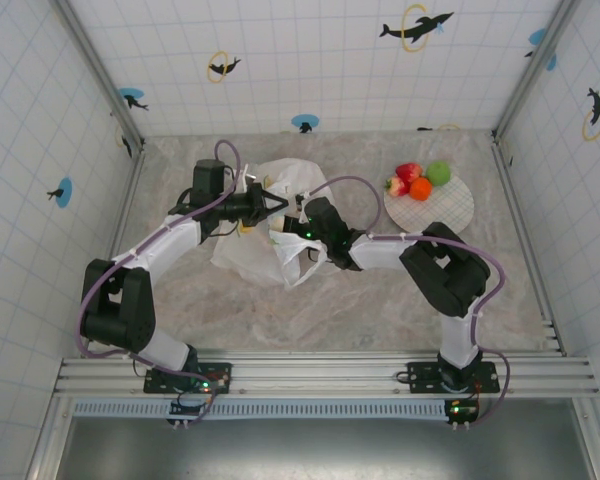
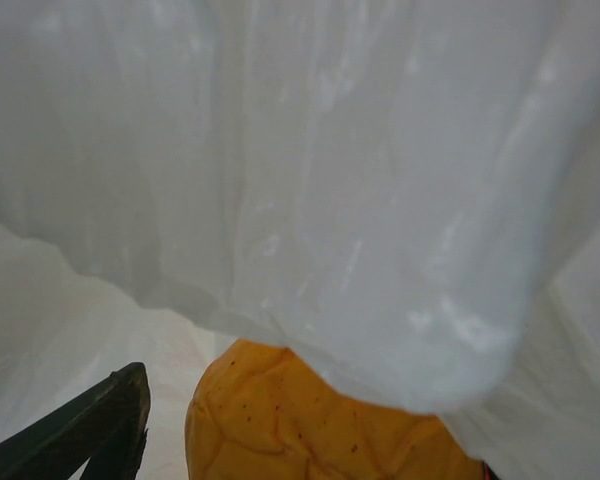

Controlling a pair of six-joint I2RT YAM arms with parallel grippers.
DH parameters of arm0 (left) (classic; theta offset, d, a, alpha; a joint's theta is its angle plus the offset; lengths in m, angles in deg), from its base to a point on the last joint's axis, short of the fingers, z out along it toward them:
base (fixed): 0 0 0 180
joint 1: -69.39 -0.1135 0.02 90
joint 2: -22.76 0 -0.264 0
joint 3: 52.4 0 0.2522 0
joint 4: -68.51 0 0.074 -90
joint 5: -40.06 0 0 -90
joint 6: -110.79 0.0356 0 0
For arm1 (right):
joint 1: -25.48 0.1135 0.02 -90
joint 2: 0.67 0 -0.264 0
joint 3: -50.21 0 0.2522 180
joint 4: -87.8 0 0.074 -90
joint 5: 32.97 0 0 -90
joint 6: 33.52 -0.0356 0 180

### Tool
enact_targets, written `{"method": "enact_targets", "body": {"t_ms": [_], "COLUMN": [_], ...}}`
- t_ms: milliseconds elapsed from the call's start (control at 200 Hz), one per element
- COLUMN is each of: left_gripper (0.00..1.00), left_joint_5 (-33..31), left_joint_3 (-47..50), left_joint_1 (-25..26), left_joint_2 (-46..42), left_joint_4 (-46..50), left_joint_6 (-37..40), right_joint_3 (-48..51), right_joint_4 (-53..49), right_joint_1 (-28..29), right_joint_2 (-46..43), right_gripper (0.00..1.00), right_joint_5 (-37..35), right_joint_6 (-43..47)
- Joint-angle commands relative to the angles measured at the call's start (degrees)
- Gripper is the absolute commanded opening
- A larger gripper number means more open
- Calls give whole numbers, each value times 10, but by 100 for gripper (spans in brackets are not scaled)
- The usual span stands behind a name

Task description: Place the fruits into the plastic bag

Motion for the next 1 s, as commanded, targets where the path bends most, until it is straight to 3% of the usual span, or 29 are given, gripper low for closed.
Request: {"method": "enact_targets", "body": {"t_ms": [0, 150, 220, 566, 996], "left_gripper": [0, 0, 0, 0, 0], "left_joint_5": [12, 12, 11, 8, 7], "left_joint_3": [-5, -6, -5, -6, -14], "left_joint_1": [4, 4, 4, 2, -6], "left_joint_2": [-9, -9, -10, -11, -20], "left_joint_4": [-9, -8, -7, 1, 7], "left_joint_6": [-1, 0, 1, 10, 11], "right_joint_3": [-18, -17, -17, 5, 12], "right_joint_4": [25, 29, 29, 10, -50], "right_joint_1": [-2, -2, -3, -14, -16], "right_joint_2": [3, 8, 8, -19, -50], "right_gripper": [86, 88, 95, 94, 100], "right_joint_5": [12, 24, 26, 35, 97], "right_joint_6": [-3, -7, -7, 13, 79]}}
